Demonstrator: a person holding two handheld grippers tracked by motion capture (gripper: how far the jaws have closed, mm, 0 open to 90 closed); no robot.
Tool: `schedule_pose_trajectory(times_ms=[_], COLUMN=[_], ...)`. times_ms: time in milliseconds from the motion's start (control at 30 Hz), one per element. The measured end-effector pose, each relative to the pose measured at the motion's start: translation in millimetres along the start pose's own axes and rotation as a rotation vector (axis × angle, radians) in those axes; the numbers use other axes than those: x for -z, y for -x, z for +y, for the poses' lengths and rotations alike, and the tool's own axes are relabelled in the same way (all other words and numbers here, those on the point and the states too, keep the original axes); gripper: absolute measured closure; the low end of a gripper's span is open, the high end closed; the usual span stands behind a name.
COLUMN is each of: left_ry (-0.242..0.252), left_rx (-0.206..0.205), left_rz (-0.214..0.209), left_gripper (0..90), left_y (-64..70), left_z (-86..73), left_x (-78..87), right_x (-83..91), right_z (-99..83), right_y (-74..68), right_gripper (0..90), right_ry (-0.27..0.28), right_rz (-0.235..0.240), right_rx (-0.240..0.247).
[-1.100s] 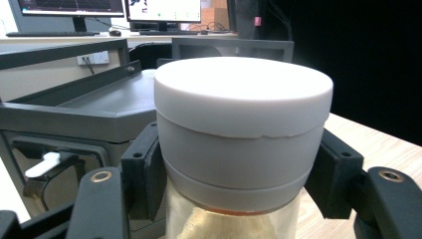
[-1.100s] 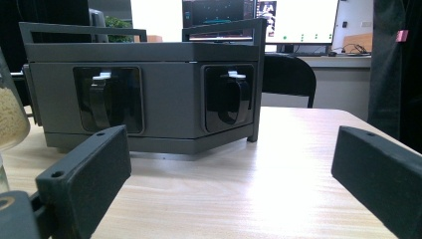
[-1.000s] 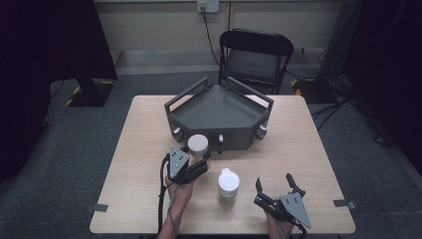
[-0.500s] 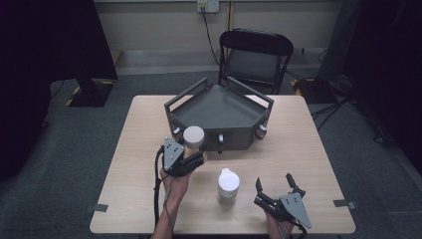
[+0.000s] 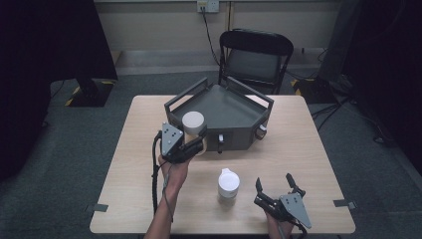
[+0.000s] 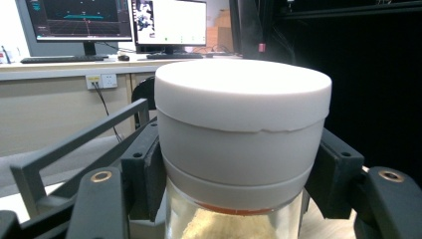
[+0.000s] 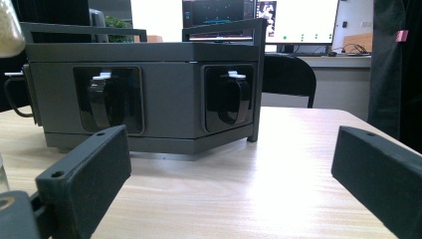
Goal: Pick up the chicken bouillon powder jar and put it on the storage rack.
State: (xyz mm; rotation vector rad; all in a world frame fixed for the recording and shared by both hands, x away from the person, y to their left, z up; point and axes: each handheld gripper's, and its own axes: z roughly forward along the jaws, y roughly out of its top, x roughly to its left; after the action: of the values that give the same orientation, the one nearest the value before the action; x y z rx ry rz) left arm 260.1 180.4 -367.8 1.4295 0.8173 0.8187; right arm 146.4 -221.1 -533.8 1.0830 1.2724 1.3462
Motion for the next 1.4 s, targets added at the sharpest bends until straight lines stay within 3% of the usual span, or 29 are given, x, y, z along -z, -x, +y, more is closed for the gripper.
schedule_pose_trajectory(times_ms=[300, 500, 633, 733, 967, 1067, 1400], left_ry=[-0.006, -0.015, -0.03, -0.048, -0.085, -0.093, -0.129], left_rx=[-0.009, -0.011, 0.023, 0.002, -0.014, -0.003, 0.003], left_rz=[0.025, 0.018, -0.012, -0.004, 0.009, 0.027, 0.052], left_gripper=[34.9, 35.0, 35.0, 34.9, 34.9, 35.0, 34.9], left_y=[2.4, 0.6, -9.6, -8.3, -7.4, -9.7, -12.5], left_z=[17.6, 32.3, 39.3, 42.9, 45.0, 47.3, 47.5], left_x=[-14.6, -29.2, -42.1, -54.7, -76.7, -89.7, -105.9], right_x=[0.1, 0.1, 0.3, 0.3, 0.3, 0.3, 0.4], right_z=[-0.1, 0.0, 0.0, 0.0, 0.1, 0.1, 0.0], right_y=[0.8, 0.9, 1.1, 1.4, 1.5, 1.5, 2.2], right_gripper=[1.2, 1.1, 1.1, 1.1, 1.1, 1.1, 1.1], right_ry=[0.0, 0.0, 0.0, 0.0, 0.0, 0.0, 0.0], right_rz=[0.005, 0.006, 0.007, 0.008, 0.009, 0.009, 0.013], right_rx=[0.0, 0.0, 0.0, 0.0, 0.0, 0.0, 0.0])
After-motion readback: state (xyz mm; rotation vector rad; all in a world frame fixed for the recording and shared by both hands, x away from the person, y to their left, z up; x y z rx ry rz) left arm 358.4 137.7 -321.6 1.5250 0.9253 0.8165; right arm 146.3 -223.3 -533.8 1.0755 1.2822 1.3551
